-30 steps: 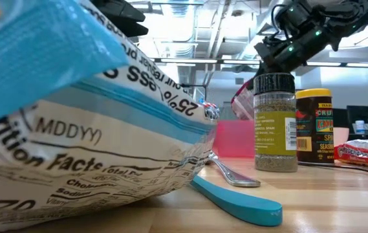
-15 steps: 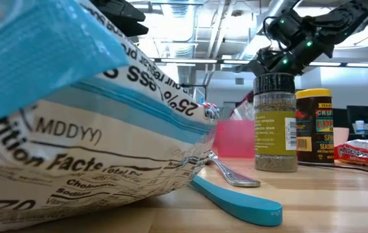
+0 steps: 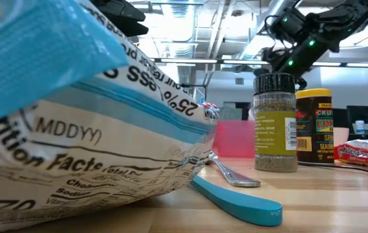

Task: Pick & Place Food Item
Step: Put the red noodle pack into the red bin, then put the green noodle pack into the red bin

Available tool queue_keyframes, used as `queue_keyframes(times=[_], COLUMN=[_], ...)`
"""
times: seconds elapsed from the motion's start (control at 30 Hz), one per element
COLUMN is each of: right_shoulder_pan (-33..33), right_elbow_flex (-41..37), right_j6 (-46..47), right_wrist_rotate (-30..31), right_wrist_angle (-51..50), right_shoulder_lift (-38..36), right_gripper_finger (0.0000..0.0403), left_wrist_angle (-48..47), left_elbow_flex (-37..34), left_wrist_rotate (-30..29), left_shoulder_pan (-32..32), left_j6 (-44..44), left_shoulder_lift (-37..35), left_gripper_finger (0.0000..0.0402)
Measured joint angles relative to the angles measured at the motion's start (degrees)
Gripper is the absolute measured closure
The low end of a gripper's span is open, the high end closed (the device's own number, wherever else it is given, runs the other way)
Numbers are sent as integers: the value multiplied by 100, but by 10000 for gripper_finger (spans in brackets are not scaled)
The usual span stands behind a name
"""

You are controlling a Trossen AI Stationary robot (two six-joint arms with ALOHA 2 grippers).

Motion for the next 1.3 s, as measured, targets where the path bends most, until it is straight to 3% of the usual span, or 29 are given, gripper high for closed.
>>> queue_keyframes(times=[0.3,0.6,0.87,1.3], right_shoulder_pan=[405,462,462,342], right_elbow_flex=[6,9,9,9], right_j6=[-140,-212,-116,57], right_wrist_rotate=[-54,-1061,-1815,-1841], right_wrist_angle=[794,1298,1382,1371], right_shoulder_lift=[810,1356,1393,1391], right_gripper_finger=[403,403,401,316], left_wrist_angle=[0,-2,-2,-2], left_elbow_flex=[0,0,0,0], left_wrist_rotate=[2,2,2,2], left_shoulder_pan=[0,0,0,0], left_j6=[-21,-15,-6,-8], left_shoulder_lift=[0,0,0,0], left_gripper_finger=[266,266,266,266])
